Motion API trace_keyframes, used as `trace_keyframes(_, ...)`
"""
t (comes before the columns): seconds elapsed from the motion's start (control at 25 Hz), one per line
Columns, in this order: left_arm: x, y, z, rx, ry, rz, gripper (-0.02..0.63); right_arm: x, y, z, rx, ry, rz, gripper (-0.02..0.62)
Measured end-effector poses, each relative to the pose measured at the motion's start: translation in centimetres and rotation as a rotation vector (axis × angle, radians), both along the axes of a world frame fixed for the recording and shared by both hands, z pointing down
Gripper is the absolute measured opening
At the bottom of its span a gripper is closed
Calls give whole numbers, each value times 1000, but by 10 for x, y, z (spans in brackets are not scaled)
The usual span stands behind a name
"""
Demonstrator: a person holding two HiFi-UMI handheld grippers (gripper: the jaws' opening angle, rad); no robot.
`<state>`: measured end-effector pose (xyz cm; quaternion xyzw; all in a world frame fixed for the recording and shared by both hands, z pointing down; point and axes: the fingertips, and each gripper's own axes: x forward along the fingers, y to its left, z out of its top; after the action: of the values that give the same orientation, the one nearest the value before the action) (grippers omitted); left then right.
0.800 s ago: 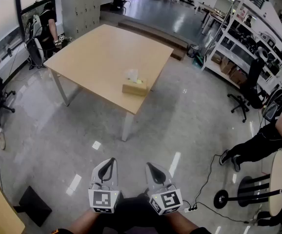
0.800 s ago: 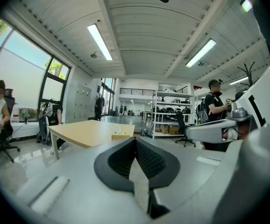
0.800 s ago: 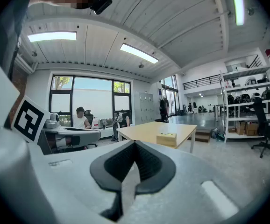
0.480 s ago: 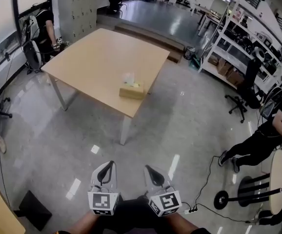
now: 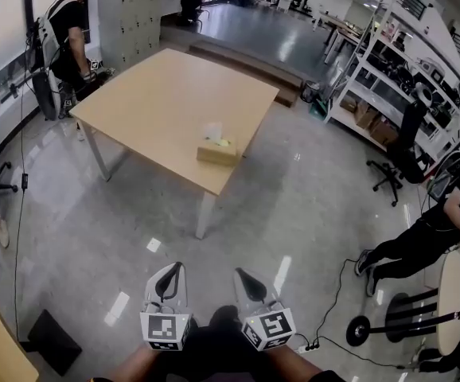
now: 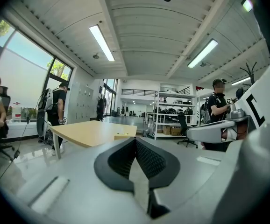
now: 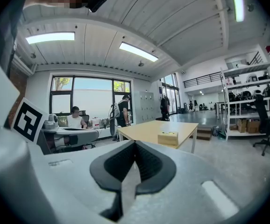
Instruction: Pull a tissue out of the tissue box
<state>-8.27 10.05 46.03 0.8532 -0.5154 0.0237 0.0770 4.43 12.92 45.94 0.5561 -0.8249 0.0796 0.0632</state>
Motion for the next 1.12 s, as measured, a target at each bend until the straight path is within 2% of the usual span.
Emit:
trace_keyframes(0.28,-5,-16,4,-19,-11,-30,18,1,-21,10,-30,-7,-11,-8)
trace_keyframes(0.44,-15,-46,15,-27,-28,-59,18,-9,-52,23,-42,-4,-49,-8)
trace_keyframes(0.56,-13,-69,25,-27,-38,-64,18,-3,-80,33,-59,6,-49,-8)
trace_keyframes(0.76,-17,-124,16,-39,-73,-92,18,-5,-139,26,-64,6,-82,-8)
trace_keyframes(0.92,-8,-179,7,-36,-78,-97,18,3,-192,32,-103,9,-93,-8)
trace_keyframes(1.12,0,-241,-1,-27,-93,-104,18,11,-258,27,-110,31,-115,-8)
